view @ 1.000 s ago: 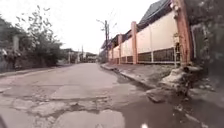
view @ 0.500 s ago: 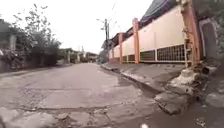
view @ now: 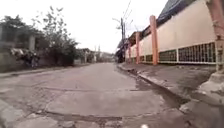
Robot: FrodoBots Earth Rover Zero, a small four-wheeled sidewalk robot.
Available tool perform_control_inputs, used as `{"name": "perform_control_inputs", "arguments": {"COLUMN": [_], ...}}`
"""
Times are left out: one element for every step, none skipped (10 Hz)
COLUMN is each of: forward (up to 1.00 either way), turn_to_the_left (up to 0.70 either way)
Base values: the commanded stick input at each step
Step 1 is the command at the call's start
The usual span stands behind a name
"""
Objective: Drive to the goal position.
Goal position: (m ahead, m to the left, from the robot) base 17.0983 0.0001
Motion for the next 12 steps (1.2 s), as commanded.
{"name": "perform_control_inputs", "arguments": {"forward": [0.5,0.5,0.5,0.5,0.5,0.5,0.5,0.5,0.5,0.5,0.5,0.5], "turn_to_the_left": [0.0,0.0,0.0,0.0,0.0,0.0,0.0,0.0,-0.35,-0.42,-0.19,0.0]}}
